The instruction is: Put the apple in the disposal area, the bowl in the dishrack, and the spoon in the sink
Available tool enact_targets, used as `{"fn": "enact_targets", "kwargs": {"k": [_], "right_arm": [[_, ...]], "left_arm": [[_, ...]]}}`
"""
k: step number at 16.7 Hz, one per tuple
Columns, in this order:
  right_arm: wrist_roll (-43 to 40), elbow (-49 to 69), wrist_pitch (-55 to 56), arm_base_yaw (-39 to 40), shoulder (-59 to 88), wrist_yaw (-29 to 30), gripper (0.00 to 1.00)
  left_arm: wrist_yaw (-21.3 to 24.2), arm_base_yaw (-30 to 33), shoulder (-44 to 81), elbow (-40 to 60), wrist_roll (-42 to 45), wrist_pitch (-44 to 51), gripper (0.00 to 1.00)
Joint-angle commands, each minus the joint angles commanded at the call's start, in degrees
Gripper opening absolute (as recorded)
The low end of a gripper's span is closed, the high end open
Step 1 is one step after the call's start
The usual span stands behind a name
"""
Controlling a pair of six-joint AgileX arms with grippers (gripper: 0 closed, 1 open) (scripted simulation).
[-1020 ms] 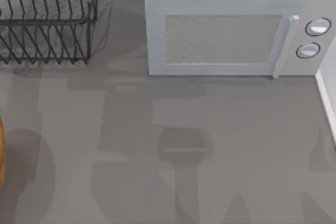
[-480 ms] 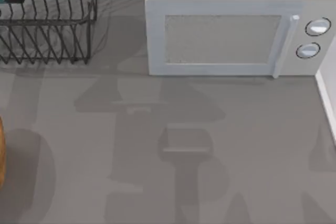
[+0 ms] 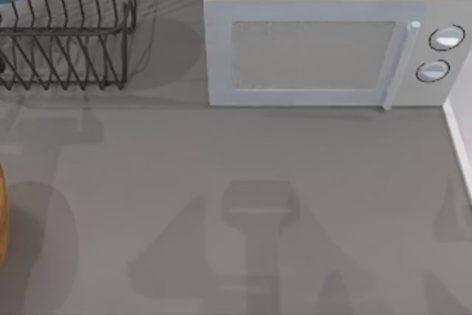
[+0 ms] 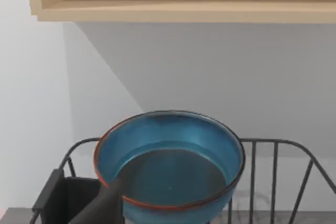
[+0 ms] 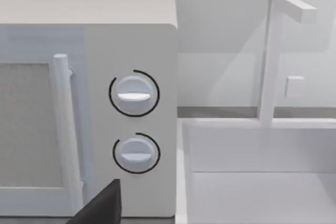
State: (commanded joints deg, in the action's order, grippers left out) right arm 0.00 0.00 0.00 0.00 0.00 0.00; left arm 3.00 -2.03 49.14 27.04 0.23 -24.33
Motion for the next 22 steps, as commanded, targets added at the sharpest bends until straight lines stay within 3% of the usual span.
{"fn": "enact_targets", "kwargs": {"k": [5,9,18,22], "right_arm": [[0.00,0.00,0.00,0.00,0.00,0.00,1.00],[0.00,0.00,0.00,0.00,0.00,0.00,1.00],[0.00,0.00,0.00,0.00,0.00,0.00,1.00],[-5.96,4.22,-3.70,-2.08,5.58,0.06,1.00]], "left_arm": [[-1.62,1.07,-29.31,-13.92,-0.73,12.48,1.00],[-2.60,1.76,-44.06,-23.18,-0.46,20.83,1.00],[-3.00,2.04,-49.14,-27.04,-0.23,24.33,1.00],[-3.00,2.04,-49.14,-27.04,-0.23,24.33,1.00]]}}
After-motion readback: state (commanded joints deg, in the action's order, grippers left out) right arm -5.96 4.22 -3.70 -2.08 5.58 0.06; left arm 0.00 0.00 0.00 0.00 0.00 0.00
